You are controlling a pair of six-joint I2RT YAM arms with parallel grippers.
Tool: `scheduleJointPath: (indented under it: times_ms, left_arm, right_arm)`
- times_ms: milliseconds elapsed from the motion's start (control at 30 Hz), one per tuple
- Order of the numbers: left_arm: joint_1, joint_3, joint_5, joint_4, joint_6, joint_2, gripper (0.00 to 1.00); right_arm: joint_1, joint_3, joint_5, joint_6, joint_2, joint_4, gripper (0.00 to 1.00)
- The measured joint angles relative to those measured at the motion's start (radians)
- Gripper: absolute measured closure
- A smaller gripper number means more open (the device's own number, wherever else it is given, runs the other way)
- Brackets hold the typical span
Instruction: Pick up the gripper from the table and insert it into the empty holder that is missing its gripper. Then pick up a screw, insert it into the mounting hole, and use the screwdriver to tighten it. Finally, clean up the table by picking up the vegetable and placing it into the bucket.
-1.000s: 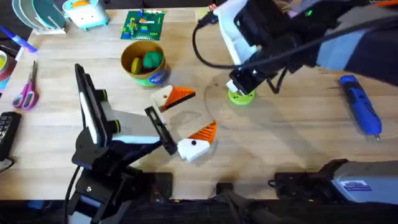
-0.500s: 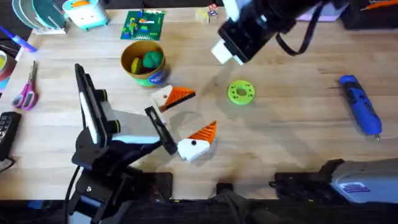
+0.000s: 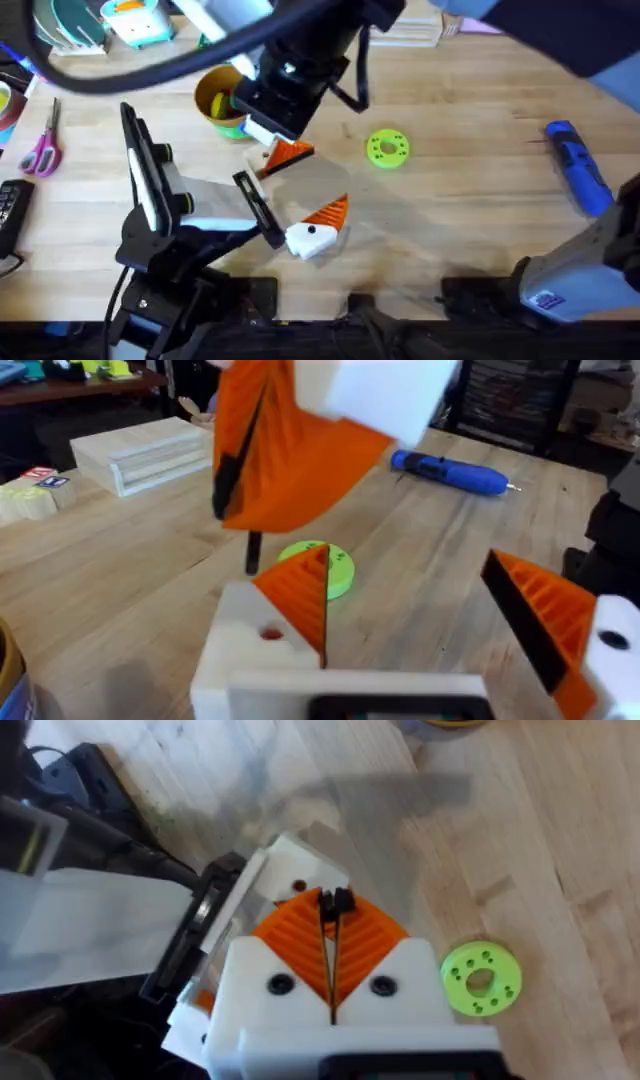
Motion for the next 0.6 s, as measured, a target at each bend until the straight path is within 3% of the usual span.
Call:
scheduleJointPath:
  times_ms: [600]
  left_arm:
    - [0.000, 0.000, 0.000, 0.000, 0.000, 0.000, 0.009]
  right_arm:
    - [0.040, 0.008, -0.002, 0.000, 0.026, -0.002, 0.994]
